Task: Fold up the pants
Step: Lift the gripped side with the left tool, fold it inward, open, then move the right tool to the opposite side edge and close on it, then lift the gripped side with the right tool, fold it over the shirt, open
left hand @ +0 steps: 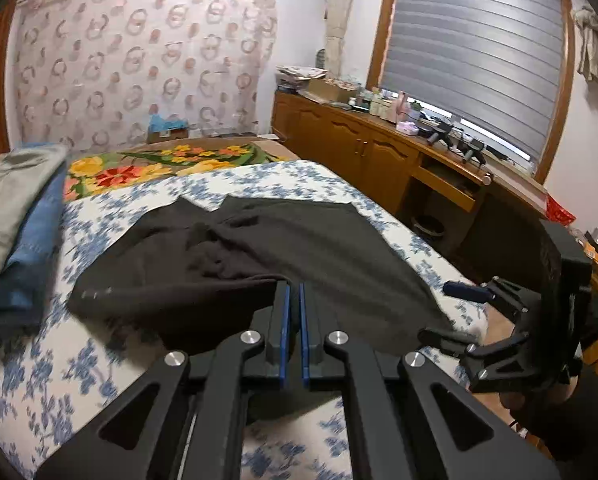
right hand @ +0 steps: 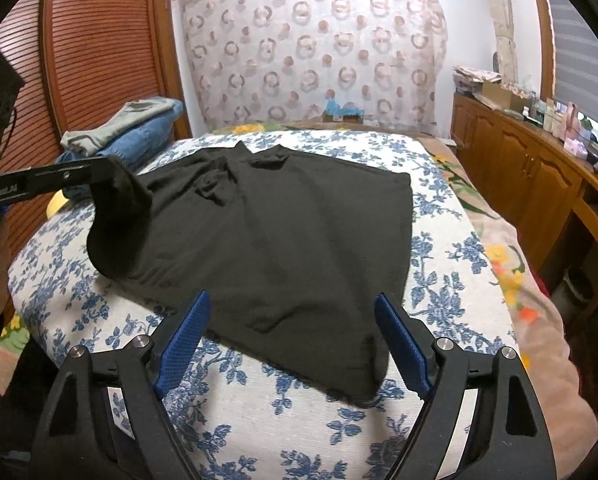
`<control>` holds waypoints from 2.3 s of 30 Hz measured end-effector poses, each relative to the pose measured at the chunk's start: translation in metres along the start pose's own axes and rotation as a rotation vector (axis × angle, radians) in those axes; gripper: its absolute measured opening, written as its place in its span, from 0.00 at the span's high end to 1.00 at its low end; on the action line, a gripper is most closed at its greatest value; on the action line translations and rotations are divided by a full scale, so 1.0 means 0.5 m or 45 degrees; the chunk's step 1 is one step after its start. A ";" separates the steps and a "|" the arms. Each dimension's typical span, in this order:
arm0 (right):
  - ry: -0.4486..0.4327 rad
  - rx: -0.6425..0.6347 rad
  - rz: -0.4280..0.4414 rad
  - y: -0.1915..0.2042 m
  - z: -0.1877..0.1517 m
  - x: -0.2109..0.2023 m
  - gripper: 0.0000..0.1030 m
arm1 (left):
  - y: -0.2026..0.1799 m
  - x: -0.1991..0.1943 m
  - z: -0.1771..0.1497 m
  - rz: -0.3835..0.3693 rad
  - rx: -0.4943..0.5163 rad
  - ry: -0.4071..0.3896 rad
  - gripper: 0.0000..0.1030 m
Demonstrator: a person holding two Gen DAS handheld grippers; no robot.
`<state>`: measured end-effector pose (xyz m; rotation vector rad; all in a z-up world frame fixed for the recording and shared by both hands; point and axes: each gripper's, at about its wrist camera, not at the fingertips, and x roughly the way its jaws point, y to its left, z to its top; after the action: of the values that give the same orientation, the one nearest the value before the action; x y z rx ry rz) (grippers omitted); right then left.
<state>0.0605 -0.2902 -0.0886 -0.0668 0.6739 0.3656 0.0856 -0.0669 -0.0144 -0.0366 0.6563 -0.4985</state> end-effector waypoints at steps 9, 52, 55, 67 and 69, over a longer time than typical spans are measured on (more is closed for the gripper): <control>0.003 0.011 -0.006 -0.023 -0.005 -0.012 0.18 | -0.070 0.034 0.052 -0.066 0.073 0.016 0.99; 0.133 -0.100 0.218 0.087 0.058 0.104 0.66 | 0.069 0.055 -0.147 0.164 -0.060 0.193 0.43; 0.164 -0.073 0.249 0.084 0.055 0.115 0.72 | 0.068 0.054 -0.146 0.170 -0.061 0.187 0.43; 0.080 -0.118 0.291 0.101 0.066 0.088 0.98 | 0.050 0.004 -0.124 0.299 -0.022 0.097 0.43; 0.052 -0.126 0.284 0.103 0.071 0.079 0.99 | 0.048 -0.009 -0.116 0.317 -0.016 0.071 0.43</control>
<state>0.0919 -0.2235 -0.0826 -0.0939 0.7051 0.6133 0.0585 -0.0368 -0.0623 0.0469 0.7076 -0.2559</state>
